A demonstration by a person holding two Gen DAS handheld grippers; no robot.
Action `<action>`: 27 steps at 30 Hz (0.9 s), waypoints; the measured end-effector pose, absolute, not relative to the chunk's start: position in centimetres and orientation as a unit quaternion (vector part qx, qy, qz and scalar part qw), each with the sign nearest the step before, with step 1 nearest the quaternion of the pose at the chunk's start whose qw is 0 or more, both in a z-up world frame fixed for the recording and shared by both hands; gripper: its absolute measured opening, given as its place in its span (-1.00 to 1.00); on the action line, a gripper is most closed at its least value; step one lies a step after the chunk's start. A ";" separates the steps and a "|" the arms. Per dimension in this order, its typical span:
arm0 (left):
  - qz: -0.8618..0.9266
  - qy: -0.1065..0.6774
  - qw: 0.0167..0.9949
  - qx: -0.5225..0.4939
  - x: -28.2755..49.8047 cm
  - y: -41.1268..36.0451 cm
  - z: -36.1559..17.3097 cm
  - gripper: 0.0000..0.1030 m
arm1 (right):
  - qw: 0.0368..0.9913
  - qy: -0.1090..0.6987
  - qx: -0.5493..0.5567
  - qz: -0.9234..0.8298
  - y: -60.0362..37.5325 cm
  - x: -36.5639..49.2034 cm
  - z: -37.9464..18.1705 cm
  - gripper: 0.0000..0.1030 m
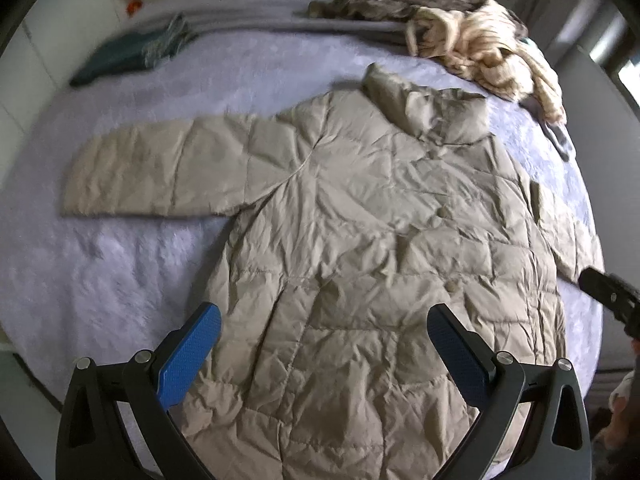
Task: Fold large clothes
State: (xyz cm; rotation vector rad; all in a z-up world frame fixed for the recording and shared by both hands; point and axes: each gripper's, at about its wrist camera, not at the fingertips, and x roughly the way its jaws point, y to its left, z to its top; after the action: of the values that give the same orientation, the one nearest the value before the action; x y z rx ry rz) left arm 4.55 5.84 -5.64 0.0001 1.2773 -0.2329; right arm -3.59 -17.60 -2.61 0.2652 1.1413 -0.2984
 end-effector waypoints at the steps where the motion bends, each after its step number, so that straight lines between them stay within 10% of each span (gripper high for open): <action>1: -0.104 0.597 0.795 -0.014 5.2 6.9 -6.4 1.00 | 0.822 0.537 0.127 -0.139 -17.3 -3.2 -3.1 1.00; 24: 0.043 0.507 0.809 -0.294 22.8 31.4 -21.3 0.99 | 0.813 0.547 0.198 -0.026 -7.8 7.9 -15.9 1.00; 27: 0.063 0.505 0.807 -0.299 24.8 32.3 -22.2 0.36 | 0.823 0.531 0.203 -0.008 -6.7 9.8 -15.7 1.00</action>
State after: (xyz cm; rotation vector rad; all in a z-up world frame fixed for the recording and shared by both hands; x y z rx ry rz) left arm 24.77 32.30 -22.21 -0.6395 1.0814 0.1342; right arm 9.82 -6.70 -15.70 0.4315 1.1288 -0.0163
